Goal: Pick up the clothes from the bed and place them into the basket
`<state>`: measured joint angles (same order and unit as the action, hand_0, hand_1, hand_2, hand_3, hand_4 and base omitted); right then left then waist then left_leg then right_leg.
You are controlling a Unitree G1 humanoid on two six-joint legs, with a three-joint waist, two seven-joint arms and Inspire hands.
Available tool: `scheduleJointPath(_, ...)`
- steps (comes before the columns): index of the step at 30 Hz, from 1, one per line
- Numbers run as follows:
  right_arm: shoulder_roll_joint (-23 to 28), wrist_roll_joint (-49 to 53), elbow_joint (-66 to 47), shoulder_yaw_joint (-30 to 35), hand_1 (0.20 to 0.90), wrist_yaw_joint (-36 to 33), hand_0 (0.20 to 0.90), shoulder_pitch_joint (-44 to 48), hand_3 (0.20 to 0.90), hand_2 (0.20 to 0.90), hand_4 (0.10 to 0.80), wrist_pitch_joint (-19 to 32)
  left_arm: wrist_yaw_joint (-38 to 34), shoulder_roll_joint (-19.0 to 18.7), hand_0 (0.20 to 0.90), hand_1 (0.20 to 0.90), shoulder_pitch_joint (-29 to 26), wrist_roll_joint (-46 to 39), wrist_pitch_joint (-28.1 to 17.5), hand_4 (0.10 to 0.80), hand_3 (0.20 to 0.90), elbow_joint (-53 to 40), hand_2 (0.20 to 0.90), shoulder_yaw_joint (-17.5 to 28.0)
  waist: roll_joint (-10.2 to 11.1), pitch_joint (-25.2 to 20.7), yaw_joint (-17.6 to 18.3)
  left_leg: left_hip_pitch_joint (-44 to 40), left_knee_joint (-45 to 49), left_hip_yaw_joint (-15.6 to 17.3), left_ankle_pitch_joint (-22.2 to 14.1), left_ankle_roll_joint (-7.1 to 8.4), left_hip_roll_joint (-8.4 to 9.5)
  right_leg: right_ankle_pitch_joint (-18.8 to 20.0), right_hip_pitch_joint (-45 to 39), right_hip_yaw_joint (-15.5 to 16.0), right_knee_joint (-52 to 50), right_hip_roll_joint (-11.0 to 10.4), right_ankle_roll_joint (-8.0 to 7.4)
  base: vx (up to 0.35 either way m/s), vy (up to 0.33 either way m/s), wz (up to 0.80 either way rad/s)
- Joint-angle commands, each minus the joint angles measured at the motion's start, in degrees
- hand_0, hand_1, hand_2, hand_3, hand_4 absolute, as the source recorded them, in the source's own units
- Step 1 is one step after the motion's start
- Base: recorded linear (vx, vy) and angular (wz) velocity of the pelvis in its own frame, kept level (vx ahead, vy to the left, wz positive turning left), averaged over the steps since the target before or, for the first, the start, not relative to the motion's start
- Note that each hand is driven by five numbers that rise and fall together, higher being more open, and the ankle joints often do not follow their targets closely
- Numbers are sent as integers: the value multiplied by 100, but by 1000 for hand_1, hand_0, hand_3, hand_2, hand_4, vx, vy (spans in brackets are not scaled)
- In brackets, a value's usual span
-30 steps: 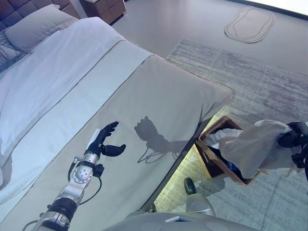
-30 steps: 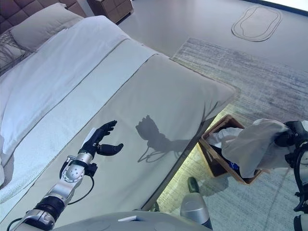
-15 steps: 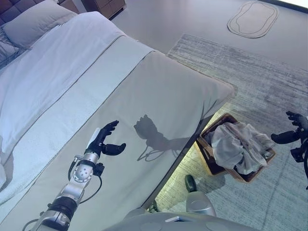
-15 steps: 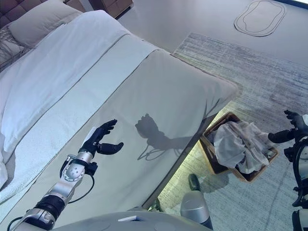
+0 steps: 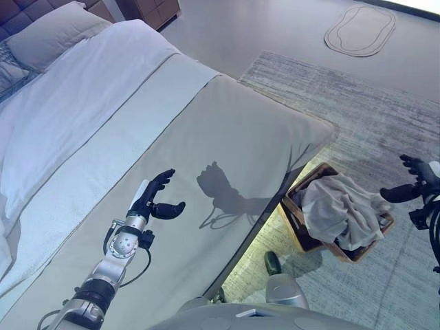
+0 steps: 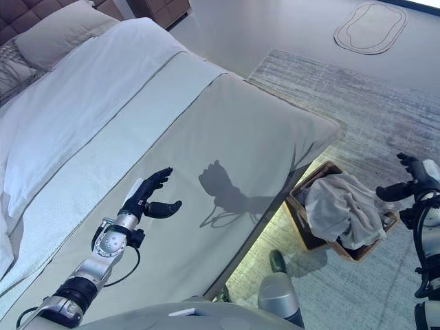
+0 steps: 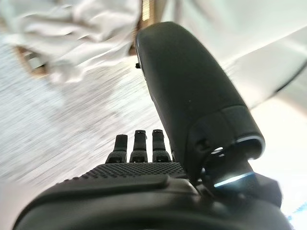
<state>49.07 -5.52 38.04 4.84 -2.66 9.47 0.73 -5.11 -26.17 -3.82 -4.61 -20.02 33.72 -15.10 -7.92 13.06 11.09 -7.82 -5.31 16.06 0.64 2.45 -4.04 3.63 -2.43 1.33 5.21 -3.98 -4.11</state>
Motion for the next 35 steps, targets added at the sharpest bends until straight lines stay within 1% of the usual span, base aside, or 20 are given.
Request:
scheduleJointPath(1, -333, 234, -730, 105, 900, -491, 900, -19, 900, 900, 800, 574, -108, -74, 900, 900, -92, -108, -337, 800, 900, -279, 900, 200, 379, -677, -170, 63, 281, -30, -348, 36, -35, -257, 336, 248, -559, -1, -152, 30, -11, 20)
scheduleJointPath(4, -996, -126, -1278, -190, 900, -864, 900, -230, 900, 900, 800, 648, -211, 50, 900, 900, 66, 81, -344, 800, 900, -234, 900, 234, 466, -694, -276, 56, 261, -179, -317, 8, -29, -293, 264, 295, -595, 17, -140, 28, -4, 16)
scheduleJointPath(6, -1299, -396, -1577, -412, 900, -1023, 900, -331, 900, 900, 800, 627, -311, 136, 900, 900, 120, 171, -300, 800, 900, -152, 900, 245, 505, -704, -322, 65, 235, -260, -287, -4, -17, -310, 228, 324, -595, 28, -130, 3, 24, 13)
scheduleJointPath(7, -1509, -692, -1819, -676, 900, -1123, 900, -391, 900, 900, 800, 618, -394, 238, 900, 900, 148, 242, -295, 800, 900, -23, 900, 276, 538, -708, -380, 74, 195, -329, -258, -19, -6, -326, 199, 357, -589, 38, -124, -6, 48, 18)
scheduleJointPath(11, -1779, -1058, -1990, -1163, 900, -1127, 900, -435, 900, 900, 800, 754, -562, 435, 900, 900, 290, 419, -355, 800, 900, 333, 900, 350, 648, -736, -519, 43, 163, -453, -239, -25, 16, -371, 68, 486, -567, 22, -110, 20, 72, 24)
scheduleJointPath(14, -1787, -1569, -2002, -1387, 900, -1144, 900, -450, 900, 900, 800, 884, -620, 515, 900, 900, 383, 804, -217, 800, 900, 631, 900, 428, 727, -777, -634, 31, 194, -494, -252, -25, 27, -419, -33, 596, -571, -4, -110, 34, 62, 22)
scheduleJointPath(17, -1658, -1955, -2127, -1559, 900, -1139, 900, -407, 900, 900, 800, 849, -722, 457, 900, 900, 386, 1178, -49, 800, 900, 856, 900, 386, 771, -808, -727, 46, 224, -548, -243, -18, 36, -444, -96, 677, -580, -22, -115, 38, 46, 20)
scheduleJointPath(18, -1542, -2226, -2193, -1696, 900, -1168, 900, -354, 900, 900, 800, 789, -811, 400, 900, 900, 355, 1339, 77, 800, 900, 946, 900, 372, 787, -829, -806, 55, 224, -589, -238, -13, 45, -467, -135, 738, -578, -43, -121, 42, 50, 13)
scheduleJointPath(20, -1474, -2352, -2198, -1820, 900, -1150, 900, -296, 900, 900, 800, 735, -905, 345, 900, 900, 320, 1492, 148, 800, 900, 1036, 900, 379, 799, -853, -900, 70, 220, -655, -232, -14, 66, -488, -186, 825, -571, -65, -126, 48, 41, 25)
scheduleJointPath(24, -1428, -2366, -2180, -1962, 900, -976, 900, -255, 900, 900, 800, 610, -998, 253, 900, 900, 348, 1759, 222, 800, 900, 971, 900, 361, 799, -857, -1072, 90, 191, -801, -203, -7, 104, -539, -273, 995, -598, -86, -122, 33, 36, 18)
scheduleJointPath(25, -1428, -2365, -2180, -1962, 900, -976, 900, -255, 900, 900, 800, 610, -998, 252, 900, 900, 349, 1760, 223, 800, 900, 970, 900, 361, 800, -856, -1069, 90, 191, -803, -202, -7, 105, -540, -274, 998, -598, -86, -122, 30, 44, 30)
scheduleJointPath(26, -1434, -2353, -2180, -2006, 900, -900, 900, -303, 900, 900, 800, 561, -866, 231, 900, 900, 374, 1678, 286, 800, 900, 898, 900, 366, 797, -850, -1149, 94, 166, -883, -185, -9, 123, -570, -312, 1079, -618, -91, -124, 22, 23, 23)
scheduleJointPath(30, -1472, -2329, -2232, -2017, 900, -760, 900, -428, 900, 900, 800, 508, -614, 182, 900, 900, 452, 1732, 329, 800, 900, 761, 900, 406, 796, -841, -1242, 115, 152, -1003, -148, -2, 138, -598, -362, 1205, -640, -114, -124, 23, 19, 21)
scheduleJointPath(35, -1572, -2253, -2341, -2083, 900, -690, 900, -631, 900, 900, 800, 399, -360, 111, 900, 900, 550, 1654, 338, 800, 900, 632, 900, 469, 767, -798, -1299, 163, 180, -1087, -117, -7, 145, -630, -369, 1283, -695, -129, -119, 4, 11, 16)
